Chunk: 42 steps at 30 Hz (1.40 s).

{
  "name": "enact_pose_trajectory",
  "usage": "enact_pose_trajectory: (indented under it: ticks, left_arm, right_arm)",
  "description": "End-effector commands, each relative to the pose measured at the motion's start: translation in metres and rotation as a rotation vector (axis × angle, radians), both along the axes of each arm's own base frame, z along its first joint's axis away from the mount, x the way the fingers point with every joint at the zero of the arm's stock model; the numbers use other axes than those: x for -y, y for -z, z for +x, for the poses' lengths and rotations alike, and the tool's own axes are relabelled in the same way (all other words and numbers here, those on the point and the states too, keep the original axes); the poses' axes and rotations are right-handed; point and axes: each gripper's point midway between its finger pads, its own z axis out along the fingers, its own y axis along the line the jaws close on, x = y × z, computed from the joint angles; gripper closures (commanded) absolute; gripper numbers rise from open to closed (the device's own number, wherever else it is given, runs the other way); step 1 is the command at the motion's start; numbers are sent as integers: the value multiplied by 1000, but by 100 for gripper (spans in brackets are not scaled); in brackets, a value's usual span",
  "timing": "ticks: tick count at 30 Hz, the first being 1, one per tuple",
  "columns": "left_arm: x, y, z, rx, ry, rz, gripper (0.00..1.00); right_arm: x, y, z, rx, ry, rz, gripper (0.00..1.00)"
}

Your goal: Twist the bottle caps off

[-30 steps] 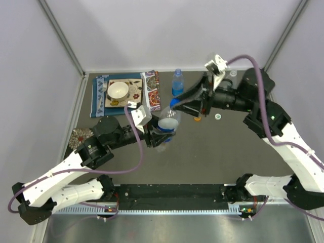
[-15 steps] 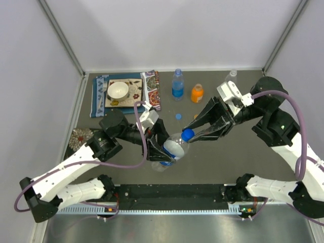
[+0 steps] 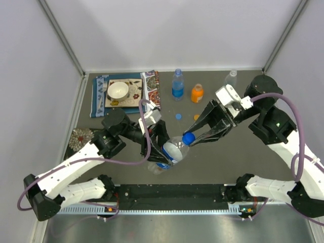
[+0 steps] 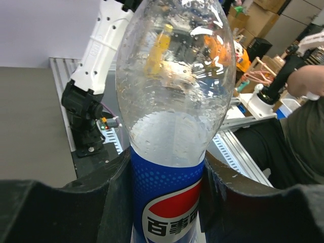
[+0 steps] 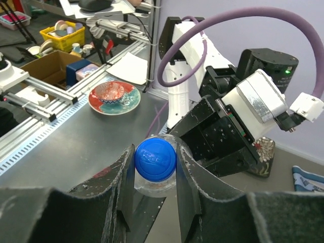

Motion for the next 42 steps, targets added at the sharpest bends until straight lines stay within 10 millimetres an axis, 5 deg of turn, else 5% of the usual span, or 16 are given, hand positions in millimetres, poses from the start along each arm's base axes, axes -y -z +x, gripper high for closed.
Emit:
enact_pose_trajectory:
  ticks: [1, 2, 5, 10, 19, 29, 42]
  left_arm:
    - [3, -32, 25, 160, -196, -118, 51]
    - [3, -33, 29, 170, -222, -117, 51]
    - [6, -26, 46, 192, -333, -89, 51]
    - [6, -19, 72, 226, -493, -73, 51]
    - [-2, -13, 130, 284, -826, -41, 53]
    - [-29, 11, 186, 365, -1242, 79, 52]
    - [-47, 24, 202, 431, -1439, 160, 52]
  right_arm:
    - [-4, 15, 8, -120, 71, -89, 55]
    - [-5, 11, 16, -123, 133, -79, 39]
    - [-6, 1, 33, -124, 271, -50, 26]
    - [-5, -14, 52, -140, 409, -11, 17]
    - [4, -57, 124, -353, 827, 158, 12]
    - [-6, -23, 196, -657, 1109, 169, 13]
    - [-42, 0, 213, -738, 1165, 74, 22]
